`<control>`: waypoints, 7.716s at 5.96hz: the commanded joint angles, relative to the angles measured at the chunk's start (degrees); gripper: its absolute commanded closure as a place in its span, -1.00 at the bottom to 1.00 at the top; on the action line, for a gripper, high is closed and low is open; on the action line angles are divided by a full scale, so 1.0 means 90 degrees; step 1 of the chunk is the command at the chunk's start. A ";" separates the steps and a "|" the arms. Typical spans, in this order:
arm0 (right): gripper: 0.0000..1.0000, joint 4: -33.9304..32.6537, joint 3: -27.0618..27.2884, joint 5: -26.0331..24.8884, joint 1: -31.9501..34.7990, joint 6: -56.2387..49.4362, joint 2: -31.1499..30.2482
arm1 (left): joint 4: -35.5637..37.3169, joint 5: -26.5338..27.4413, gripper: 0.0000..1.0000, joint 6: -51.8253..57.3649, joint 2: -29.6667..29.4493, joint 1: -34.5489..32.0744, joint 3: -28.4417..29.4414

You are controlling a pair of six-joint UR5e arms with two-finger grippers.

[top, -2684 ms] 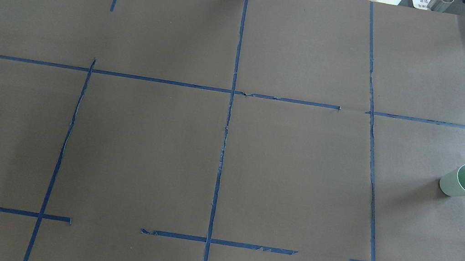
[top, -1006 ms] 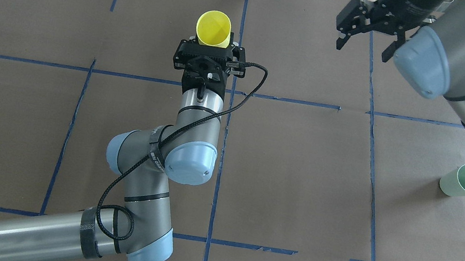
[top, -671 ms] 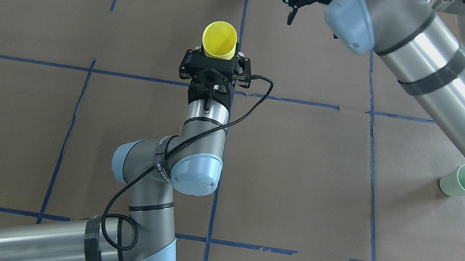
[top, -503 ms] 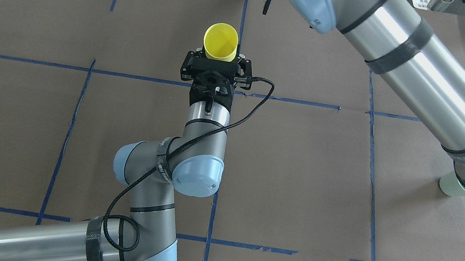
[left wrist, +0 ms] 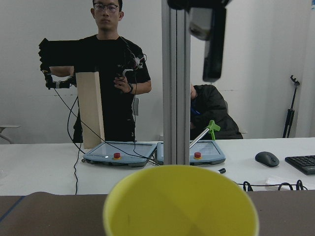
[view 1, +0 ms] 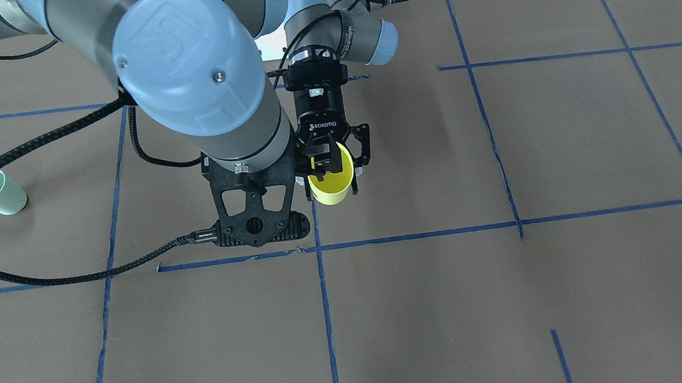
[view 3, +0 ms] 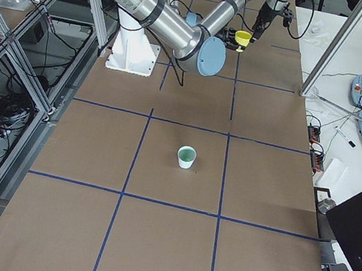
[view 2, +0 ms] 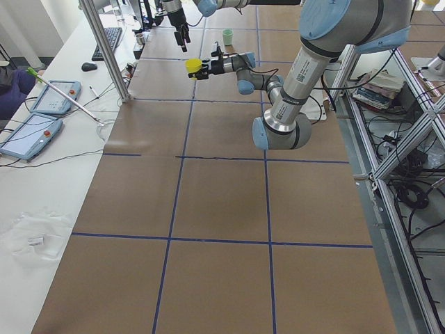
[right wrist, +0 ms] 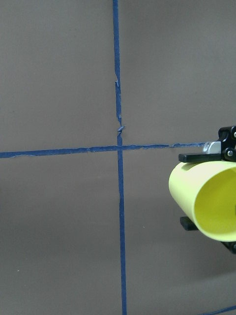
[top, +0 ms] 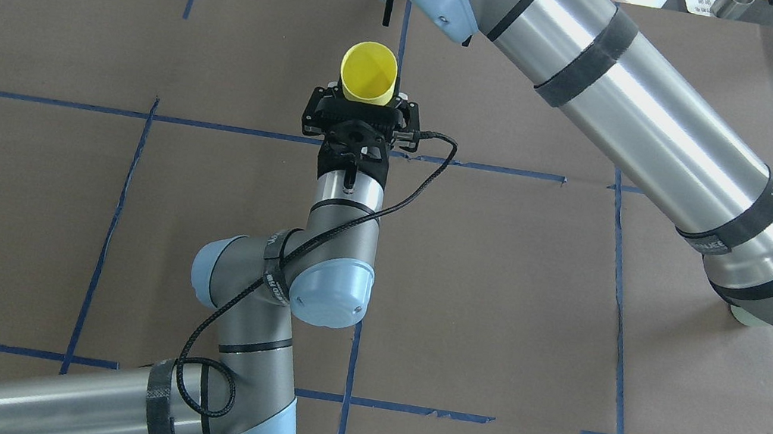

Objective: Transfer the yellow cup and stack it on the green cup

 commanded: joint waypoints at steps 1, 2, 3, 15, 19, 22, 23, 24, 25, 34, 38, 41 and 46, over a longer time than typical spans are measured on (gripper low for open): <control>-0.91 -0.0007 -0.0042 -0.0277 -0.0171 -0.0007 0.0036 | -0.0010 -0.0022 0.10 0.0005 0.0019 0.0000 0.0003; -0.84 0.0003 -0.0051 -0.0558 -0.0356 -0.0007 0.0075 | -0.0010 -0.0032 0.10 0.0005 0.0019 0.0000 0.0003; -0.77 -0.0007 -0.0042 -0.0813 -0.0532 -0.0007 0.0085 | -0.0010 -0.0032 0.10 -0.0005 0.0009 0.0000 -0.0007; 1.00 0.0042 -0.0012 -0.0952 -0.0670 -0.0007 0.0076 | -0.0020 -0.0071 0.09 -0.0005 0.0028 0.0000 -0.0027; 1.00 0.0032 0.0337 -0.0933 -0.0496 0.0003 0.0114 | -0.0010 -0.0061 -1.00 0.0208 0.0077 0.0000 0.0002; 1.00 0.0042 0.0632 -0.0370 0.0342 0.0168 0.0581 | -0.0020 -0.0051 -1.00 0.0200 0.0107 0.0029 0.0042; 1.00 0.0032 0.0632 -0.0057 0.0684 0.0179 0.0728 | -0.0039 -0.0061 -1.00 0.0181 0.0232 0.0068 0.0032; 1.00 -0.0016 0.0632 0.0014 0.0832 0.0179 0.0827 | -0.0039 -0.0080 -1.00 0.0190 0.0234 0.0059 0.0022; 1.00 -0.0219 0.0690 -0.0014 0.0853 0.0121 0.0595 | -0.0039 -0.0081 -0.99 0.0200 0.0234 0.0059 -0.0017; 1.00 -0.0212 0.5687 -0.0083 0.1966 -0.2697 -0.5523 | 0.0599 -0.5528 -0.99 0.0601 0.2115 -0.2320 -0.1936; 1.00 -0.0047 0.5691 -0.0336 0.2103 -0.4613 -0.7224 | 0.3740 -0.8196 -1.00 0.0542 0.2333 -0.3125 -0.3738; 1.00 0.2160 0.4541 -0.0278 0.2211 -0.4626 -0.8176 | 0.3740 -0.8196 -1.00 0.0309 0.2314 -0.3096 -0.3747; 1.00 0.2171 0.4236 -0.0259 0.2191 -0.4567 -0.8011 | 0.3721 -0.8196 -1.00 0.0308 0.2314 -0.3086 -0.3757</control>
